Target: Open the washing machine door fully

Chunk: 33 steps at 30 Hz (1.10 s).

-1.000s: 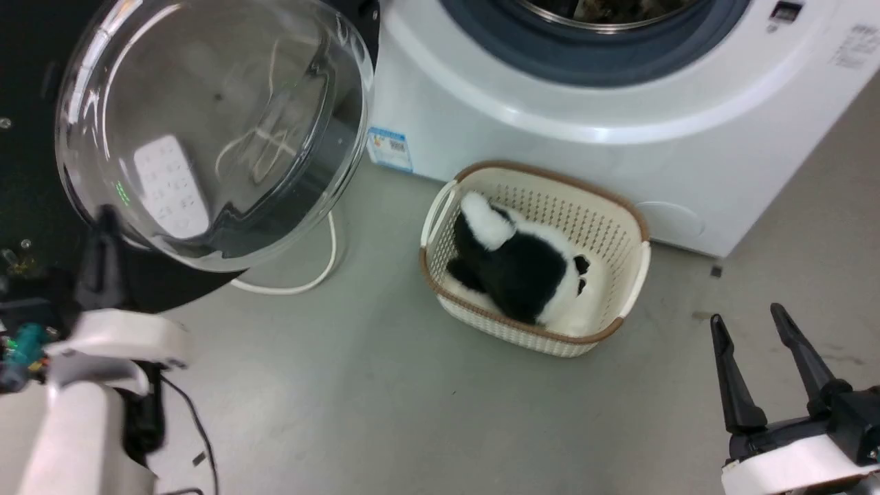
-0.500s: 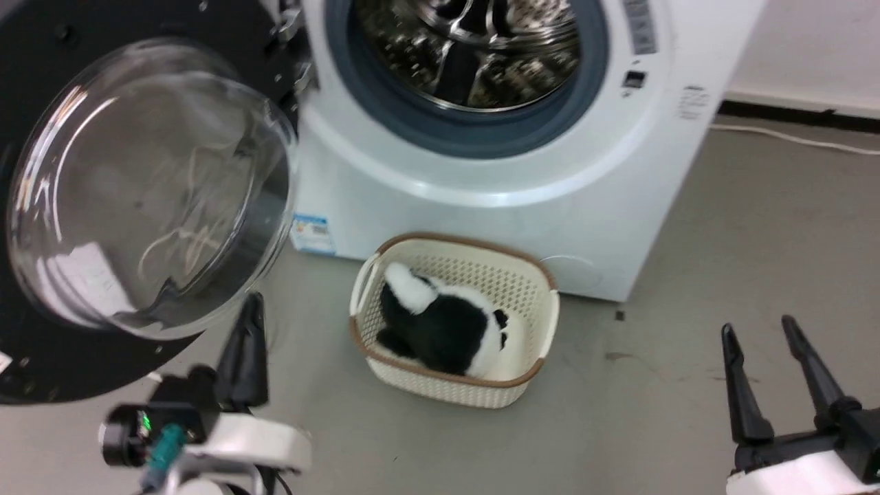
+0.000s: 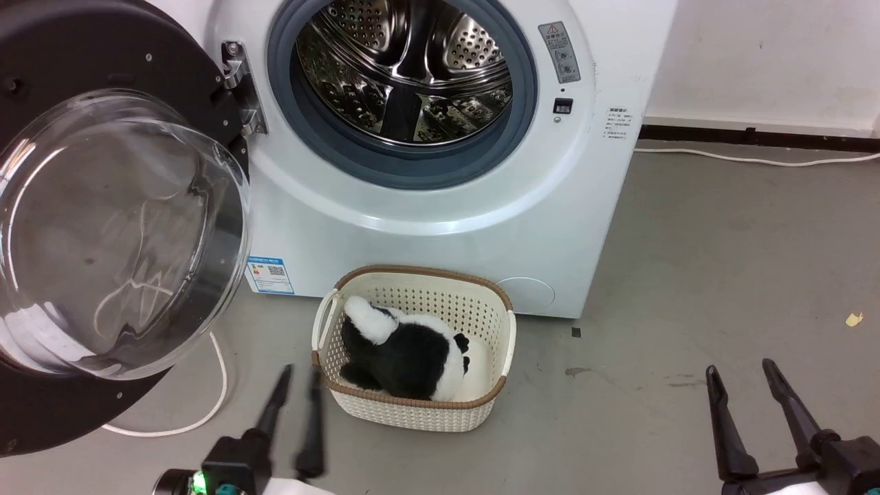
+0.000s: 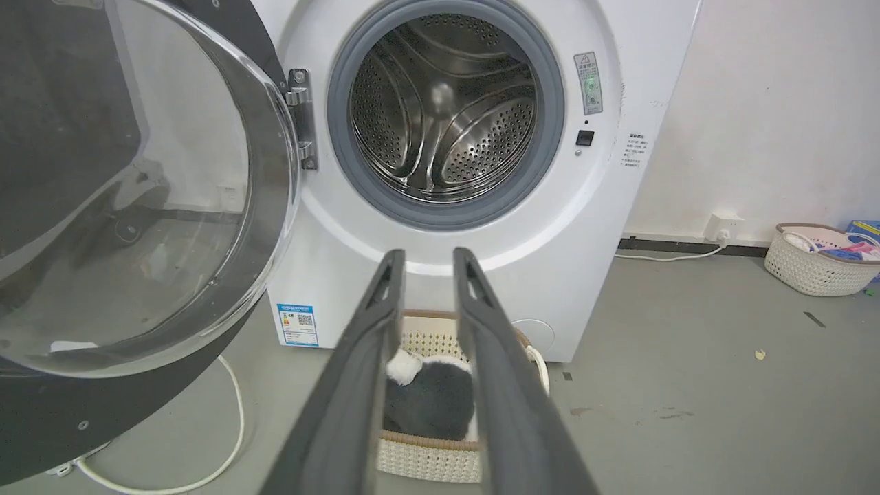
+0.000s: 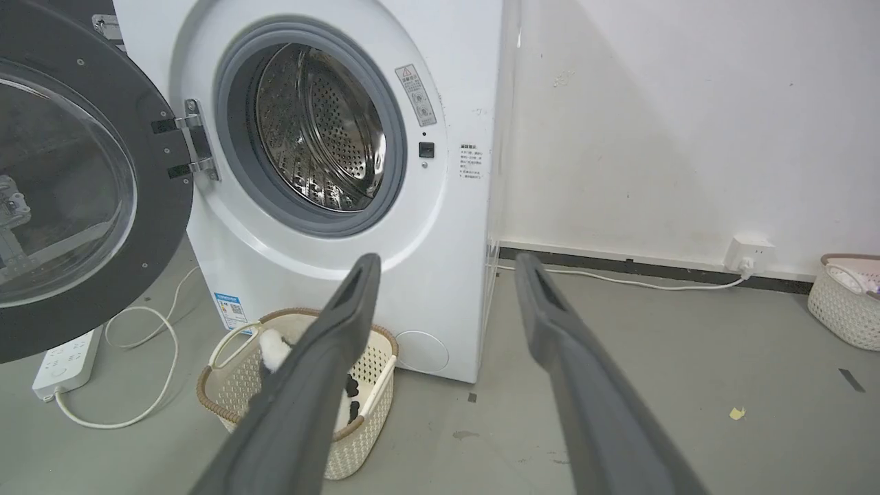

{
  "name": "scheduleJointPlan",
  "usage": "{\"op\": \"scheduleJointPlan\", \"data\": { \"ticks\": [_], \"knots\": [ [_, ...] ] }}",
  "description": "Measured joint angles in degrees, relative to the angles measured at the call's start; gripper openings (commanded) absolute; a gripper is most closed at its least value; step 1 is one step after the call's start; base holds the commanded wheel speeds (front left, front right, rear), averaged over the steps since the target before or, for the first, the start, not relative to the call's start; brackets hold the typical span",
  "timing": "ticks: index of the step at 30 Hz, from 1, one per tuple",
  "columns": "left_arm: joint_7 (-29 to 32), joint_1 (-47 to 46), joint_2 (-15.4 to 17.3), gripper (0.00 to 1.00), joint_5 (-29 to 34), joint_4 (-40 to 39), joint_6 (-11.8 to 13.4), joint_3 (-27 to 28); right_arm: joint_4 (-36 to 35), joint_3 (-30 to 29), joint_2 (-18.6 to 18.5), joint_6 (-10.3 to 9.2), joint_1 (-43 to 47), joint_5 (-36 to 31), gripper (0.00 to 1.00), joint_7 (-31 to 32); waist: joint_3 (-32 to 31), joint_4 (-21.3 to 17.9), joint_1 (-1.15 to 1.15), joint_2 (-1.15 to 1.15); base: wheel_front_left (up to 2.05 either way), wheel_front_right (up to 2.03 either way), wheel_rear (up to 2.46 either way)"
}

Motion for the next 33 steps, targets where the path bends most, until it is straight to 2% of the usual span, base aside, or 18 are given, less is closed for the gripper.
{"op": "scheduleJointPlan", "data": {
  "ticks": [23,24,33],
  "knots": [
    [0.0,0.1,-0.7,1.0,1.2,1.5,0.5,-0.5,1.6,0.6,0.0,0.0,0.0,0.4,1.0,-0.5,-0.2,0.2,0.01,0.0,0.0,0.0,0.0],
    [0.0,0.1,-0.7,0.0,1.2,1.6,0.5,-0.5,1.6,0.6,0.0,0.0,0.0,0.4,0.0,-0.5,-0.2,0.2,0.01,0.0,0.0,0.0,0.0],
    [0.5,0.1,-0.8,0.0,1.3,1.5,0.4,-0.1,1.6,0.7,0.0,0.0,-0.1,0.4,0.0,-0.1,-0.2,0.0,0.01,0.0,0.0,0.0,0.0]
  ]
}}
